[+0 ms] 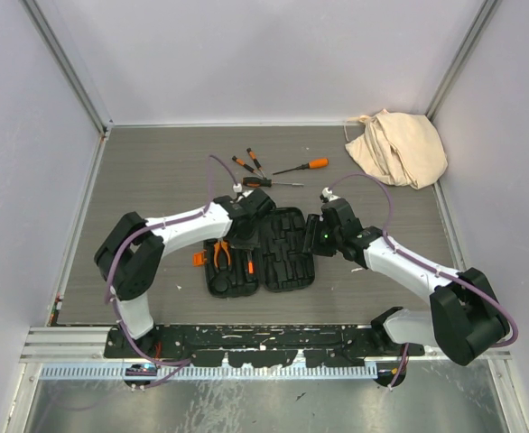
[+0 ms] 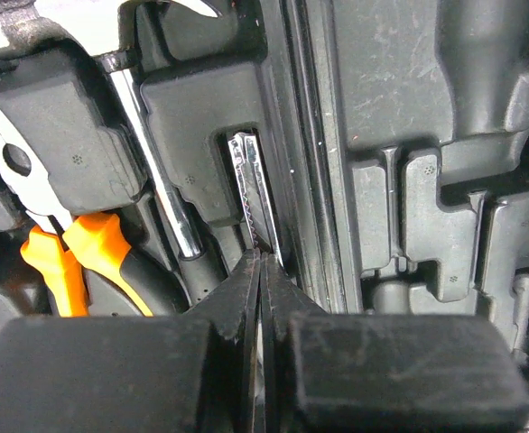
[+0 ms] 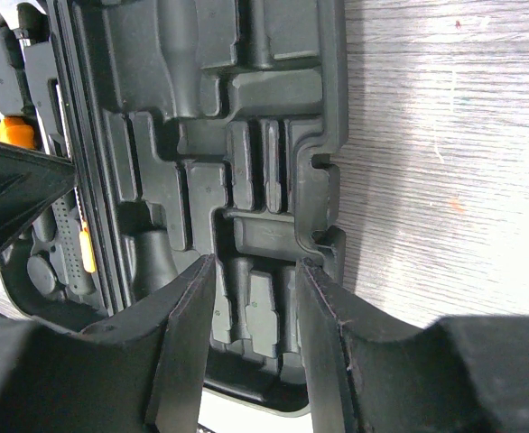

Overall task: Sort the tools into containers
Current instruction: Adjust the utility knife in the storage box.

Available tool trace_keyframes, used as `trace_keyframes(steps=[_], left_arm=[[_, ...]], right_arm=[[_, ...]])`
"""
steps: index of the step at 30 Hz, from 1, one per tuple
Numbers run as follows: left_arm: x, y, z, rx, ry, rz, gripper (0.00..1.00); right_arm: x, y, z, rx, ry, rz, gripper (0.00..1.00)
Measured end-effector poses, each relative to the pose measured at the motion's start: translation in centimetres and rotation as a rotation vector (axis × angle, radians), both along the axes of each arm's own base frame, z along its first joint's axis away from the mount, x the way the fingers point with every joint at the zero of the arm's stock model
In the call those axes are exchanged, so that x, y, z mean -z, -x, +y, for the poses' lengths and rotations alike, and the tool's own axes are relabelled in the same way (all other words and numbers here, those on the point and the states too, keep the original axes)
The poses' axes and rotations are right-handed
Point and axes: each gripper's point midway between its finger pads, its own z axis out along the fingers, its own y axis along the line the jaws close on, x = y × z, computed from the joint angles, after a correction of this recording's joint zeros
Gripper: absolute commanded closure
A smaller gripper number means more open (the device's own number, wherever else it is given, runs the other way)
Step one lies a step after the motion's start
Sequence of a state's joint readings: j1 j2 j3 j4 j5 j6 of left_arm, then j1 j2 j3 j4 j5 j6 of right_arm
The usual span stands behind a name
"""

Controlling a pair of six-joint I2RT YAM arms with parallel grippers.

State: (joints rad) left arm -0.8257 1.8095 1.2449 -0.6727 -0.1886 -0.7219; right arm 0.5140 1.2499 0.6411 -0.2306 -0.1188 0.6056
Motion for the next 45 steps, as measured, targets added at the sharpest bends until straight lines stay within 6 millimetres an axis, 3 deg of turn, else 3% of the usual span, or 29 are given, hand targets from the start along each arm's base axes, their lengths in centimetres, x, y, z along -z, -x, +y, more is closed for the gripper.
trace_keyframes(steps=[9, 17, 27, 45], left_arm=[[0.0, 0.1, -0.1, 0.009, -0.049, -0.03, 0.98], [-0.5, 0.0, 0.0, 0.017, -0.053, -0.049, 0.89], [-4.4, -0.3, -1.7, 0.039, 0.056, -0.108, 0.9], [-1.5, -0.1, -1.4, 0.029, -0.005, -0.054, 0.94]], right_arm=[[-0.1, 0.0, 0.0, 0.0, 0.0, -0.002, 0.54], [-0.6, 0.0, 0.0, 0.001, -0.007, -0.018, 0.54], [-0.5, 0.1, -0.1, 0.001, -0.003, -0.012, 0.54], [-0.5, 0.1, -0.1, 0.001, -0.004, -0.013, 0.54]])
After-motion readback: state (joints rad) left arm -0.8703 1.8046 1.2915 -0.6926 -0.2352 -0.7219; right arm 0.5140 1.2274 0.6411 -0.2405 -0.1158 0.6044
